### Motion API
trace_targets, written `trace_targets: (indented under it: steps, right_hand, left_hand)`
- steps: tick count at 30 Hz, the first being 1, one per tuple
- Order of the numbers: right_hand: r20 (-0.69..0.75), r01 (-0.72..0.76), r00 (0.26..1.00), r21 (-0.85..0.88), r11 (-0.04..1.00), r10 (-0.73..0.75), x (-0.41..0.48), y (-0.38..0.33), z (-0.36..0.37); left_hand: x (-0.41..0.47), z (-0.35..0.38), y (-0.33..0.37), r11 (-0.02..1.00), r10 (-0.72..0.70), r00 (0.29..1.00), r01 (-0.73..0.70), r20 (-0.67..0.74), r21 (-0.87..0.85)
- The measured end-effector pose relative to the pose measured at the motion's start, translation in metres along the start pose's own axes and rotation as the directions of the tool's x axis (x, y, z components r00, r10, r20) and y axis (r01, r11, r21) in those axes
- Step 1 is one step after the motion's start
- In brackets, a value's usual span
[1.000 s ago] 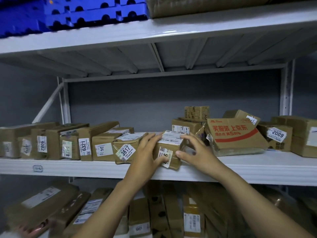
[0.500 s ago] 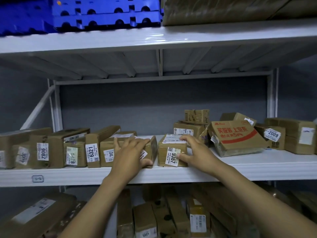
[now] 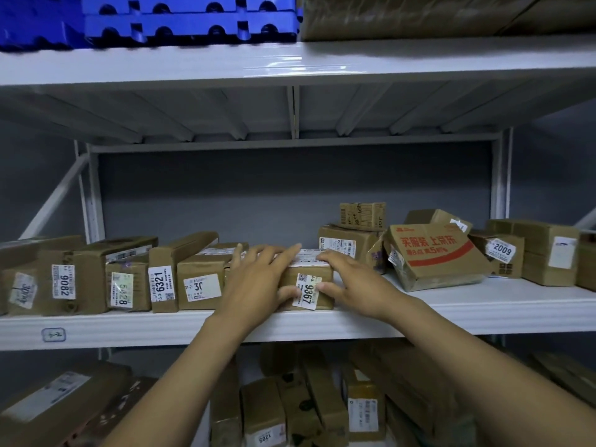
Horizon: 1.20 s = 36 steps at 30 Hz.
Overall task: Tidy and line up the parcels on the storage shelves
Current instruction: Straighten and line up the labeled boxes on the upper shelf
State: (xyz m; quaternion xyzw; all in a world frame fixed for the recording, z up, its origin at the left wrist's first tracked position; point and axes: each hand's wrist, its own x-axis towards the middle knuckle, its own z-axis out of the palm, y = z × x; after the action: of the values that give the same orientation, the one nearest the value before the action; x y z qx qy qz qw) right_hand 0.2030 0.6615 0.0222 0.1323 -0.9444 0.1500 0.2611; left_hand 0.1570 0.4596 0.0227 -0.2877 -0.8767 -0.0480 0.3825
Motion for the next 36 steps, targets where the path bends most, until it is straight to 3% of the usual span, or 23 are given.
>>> trace_targets:
  steps: [5, 9, 12, 17, 22, 24, 28, 32, 36]
  right_hand:
    - [-0.035, -0.036, 0.999, -0.266, 0.963, 0.027, -0.010, 0.032, -0.033]
    - [-0.052, -0.103, 0.995, -0.393, 0.914, 0.090, -0.019, 0.083, -0.061]
    - [0.046, -0.093, 0.991, -0.443, 0.892, 0.126, -0.028, 0.114, -0.073]
    - [0.077, -0.069, 0.991, -0.428, 0.901, 0.112, -0.039, 0.159, -0.086]
    - [0.070, -0.058, 0.993, -0.380, 0.923, 0.091, -0.043, 0.189, -0.087]
    - [0.044, -0.058, 0.996, -0.349, 0.935, 0.078, -0.042, 0.191, -0.081]
    - [0.001, -0.032, 0.999, -0.319, 0.947, 0.034, -0.036, 0.180, -0.067]
    - [-0.045, 0.087, 0.994, -0.254, 0.963, -0.102, -0.025, 0.156, -0.056]
    - [-0.008, 0.176, 0.983, -0.213, 0.961, -0.182, -0.011, 0.132, -0.046]
  left_hand:
    - [0.020, -0.009, 0.023, 0.998, -0.001, 0.995, -0.006, 0.099, 0.064]
    - [0.040, -0.012, 0.053, 0.997, -0.015, 0.999, 0.011, 0.039, 0.080]
    - [0.062, -0.004, 0.090, 1.000, -0.001, 1.000, 0.001, -0.006, 0.029]
    - [0.097, 0.017, 0.143, 0.992, 0.033, 0.999, -0.030, -0.027, 0.126]
    - [0.103, 0.035, 0.148, 0.942, -0.281, 0.957, 0.260, 0.077, 0.212]
    - [0.101, 0.035, 0.144, 0.916, -0.346, 0.934, 0.316, 0.092, 0.247]
    - [0.098, 0.027, 0.145, 0.923, -0.338, 0.929, 0.295, 0.153, 0.247]
    - [0.089, 0.016, 0.137, 0.934, -0.312, 0.930, 0.262, 0.193, 0.244]
    - [0.078, 0.003, 0.115, 0.952, -0.267, 0.937, 0.220, 0.227, 0.211]
